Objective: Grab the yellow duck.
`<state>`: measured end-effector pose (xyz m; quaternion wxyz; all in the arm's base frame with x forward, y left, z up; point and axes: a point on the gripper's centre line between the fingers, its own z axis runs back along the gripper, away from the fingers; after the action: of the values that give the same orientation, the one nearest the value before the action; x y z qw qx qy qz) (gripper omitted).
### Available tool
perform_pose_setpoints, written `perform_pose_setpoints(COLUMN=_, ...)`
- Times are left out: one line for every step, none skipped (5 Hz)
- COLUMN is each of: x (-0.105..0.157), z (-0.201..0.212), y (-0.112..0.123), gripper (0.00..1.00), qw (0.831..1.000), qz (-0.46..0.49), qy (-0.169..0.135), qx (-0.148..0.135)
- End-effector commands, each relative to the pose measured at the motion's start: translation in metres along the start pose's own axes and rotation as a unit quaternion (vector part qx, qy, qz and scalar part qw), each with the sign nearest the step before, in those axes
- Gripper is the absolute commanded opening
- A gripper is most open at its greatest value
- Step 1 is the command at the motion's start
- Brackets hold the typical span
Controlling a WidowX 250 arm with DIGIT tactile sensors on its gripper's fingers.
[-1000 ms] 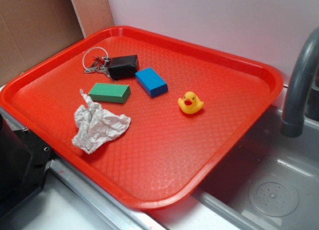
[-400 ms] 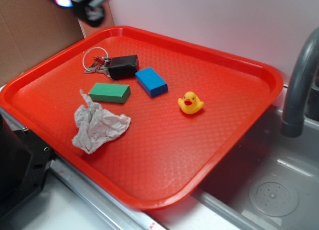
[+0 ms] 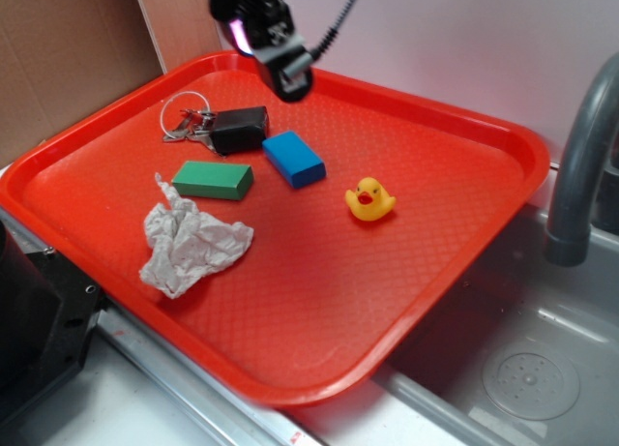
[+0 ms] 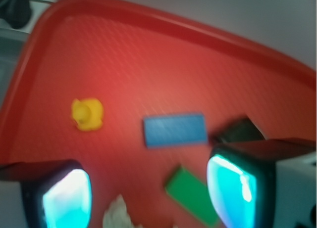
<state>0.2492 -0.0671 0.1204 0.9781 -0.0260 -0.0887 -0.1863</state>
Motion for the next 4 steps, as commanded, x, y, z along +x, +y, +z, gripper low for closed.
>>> perform_pose_setpoints(x=0.022, z=-0.031, y=-0.027, gripper=1.00, qw=0.998, qz=-0.063, qy=-0.008, qx=-0.031)
perform_pose_setpoints(x=0.022, z=-0.031, y=-0.027, gripper=1.00, qw=0.998, qz=-0.063, qy=-0.008, qx=-0.031)
perform_pose_setpoints(x=0.022, z=-0.031, y=-0.027, gripper=1.00, qw=0.998, qz=-0.063, qy=-0.008, qx=-0.031)
perform_pose_setpoints(x=0.029, z=-0.050, y=-0.030, gripper=1.00, qw=0.997, qz=-0.076, qy=0.002, qx=-0.033)
